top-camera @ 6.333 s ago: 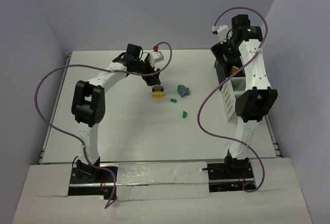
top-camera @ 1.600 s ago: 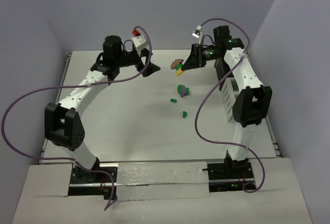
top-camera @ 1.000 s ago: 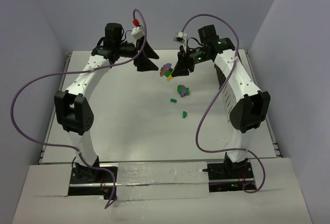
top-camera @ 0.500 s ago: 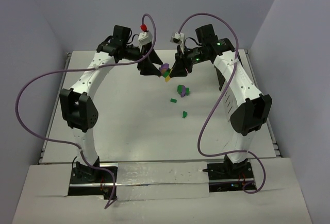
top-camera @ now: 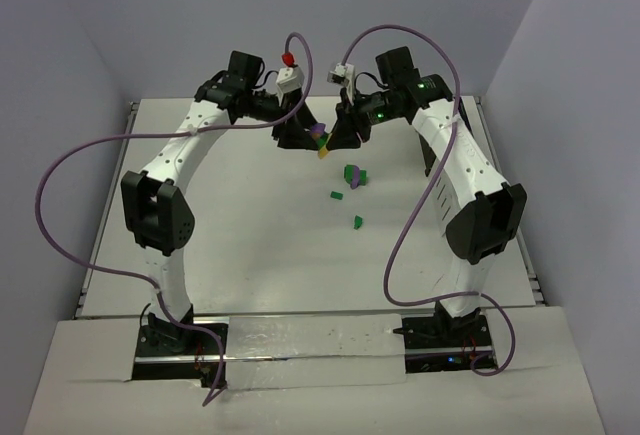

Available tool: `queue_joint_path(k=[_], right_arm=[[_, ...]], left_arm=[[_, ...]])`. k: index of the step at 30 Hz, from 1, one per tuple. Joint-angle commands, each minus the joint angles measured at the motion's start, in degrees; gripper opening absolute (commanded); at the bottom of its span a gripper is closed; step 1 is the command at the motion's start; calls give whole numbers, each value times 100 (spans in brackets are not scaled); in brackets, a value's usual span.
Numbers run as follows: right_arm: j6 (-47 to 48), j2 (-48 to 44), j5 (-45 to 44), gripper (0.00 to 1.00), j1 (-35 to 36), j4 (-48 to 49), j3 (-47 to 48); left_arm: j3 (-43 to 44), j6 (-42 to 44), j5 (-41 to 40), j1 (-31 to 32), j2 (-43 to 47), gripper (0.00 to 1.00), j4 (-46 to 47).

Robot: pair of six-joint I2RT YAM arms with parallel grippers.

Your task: Sort the legos into containers by color

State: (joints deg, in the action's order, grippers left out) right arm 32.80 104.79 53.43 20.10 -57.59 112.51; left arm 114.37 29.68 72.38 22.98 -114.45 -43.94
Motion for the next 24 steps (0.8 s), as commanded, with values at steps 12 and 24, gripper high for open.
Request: queue_joint_path(k=[12, 24], right_arm=[[-121, -214, -20, 0, 85, 255, 166], [473, -486, -373, 0, -103, -200, -524]], left_arm=[[241, -43, -151, 74, -20, 0, 131], [-222, -999, -132, -268, 274, 0, 1437]])
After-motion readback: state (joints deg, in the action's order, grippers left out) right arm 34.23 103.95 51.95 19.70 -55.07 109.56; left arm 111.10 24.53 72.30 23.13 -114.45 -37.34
